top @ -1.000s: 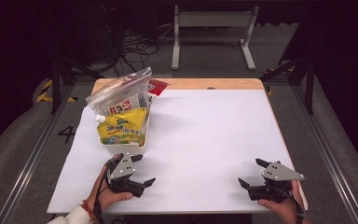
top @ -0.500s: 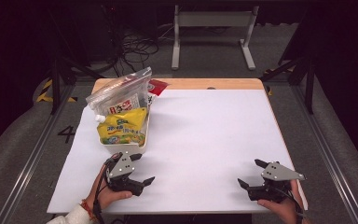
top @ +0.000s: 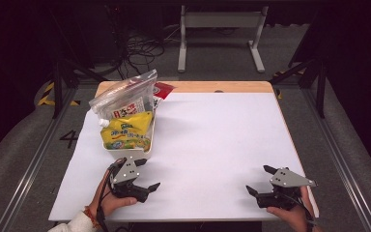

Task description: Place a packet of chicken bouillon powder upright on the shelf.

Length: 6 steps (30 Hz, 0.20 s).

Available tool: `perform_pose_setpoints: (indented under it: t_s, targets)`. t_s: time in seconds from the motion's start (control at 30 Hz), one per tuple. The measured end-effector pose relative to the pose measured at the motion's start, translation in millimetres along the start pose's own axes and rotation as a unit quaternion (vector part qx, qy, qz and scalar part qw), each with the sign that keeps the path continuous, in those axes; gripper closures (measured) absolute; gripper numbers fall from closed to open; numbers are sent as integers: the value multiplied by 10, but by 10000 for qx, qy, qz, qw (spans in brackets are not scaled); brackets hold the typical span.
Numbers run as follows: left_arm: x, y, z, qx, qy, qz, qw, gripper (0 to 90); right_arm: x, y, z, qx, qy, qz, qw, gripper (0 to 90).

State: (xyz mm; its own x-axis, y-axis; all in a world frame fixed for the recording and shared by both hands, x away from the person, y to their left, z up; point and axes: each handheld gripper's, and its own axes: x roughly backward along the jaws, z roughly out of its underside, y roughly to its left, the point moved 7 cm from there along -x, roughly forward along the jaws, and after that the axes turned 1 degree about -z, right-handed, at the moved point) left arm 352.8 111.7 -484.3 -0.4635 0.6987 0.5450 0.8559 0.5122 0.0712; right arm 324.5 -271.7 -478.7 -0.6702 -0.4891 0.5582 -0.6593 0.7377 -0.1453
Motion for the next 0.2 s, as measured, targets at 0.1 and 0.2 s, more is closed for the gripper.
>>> perform_pose_setpoints:
  t_s: [0.1,0.2]
  targets:
    - [-4,7,5,10,16,-2,10000,112,1,-2,2,-2,6,9,10000,101]
    - [-21,11,8,30,37,16,10000,112,2,-4,6,-28,19,8,10000,101]
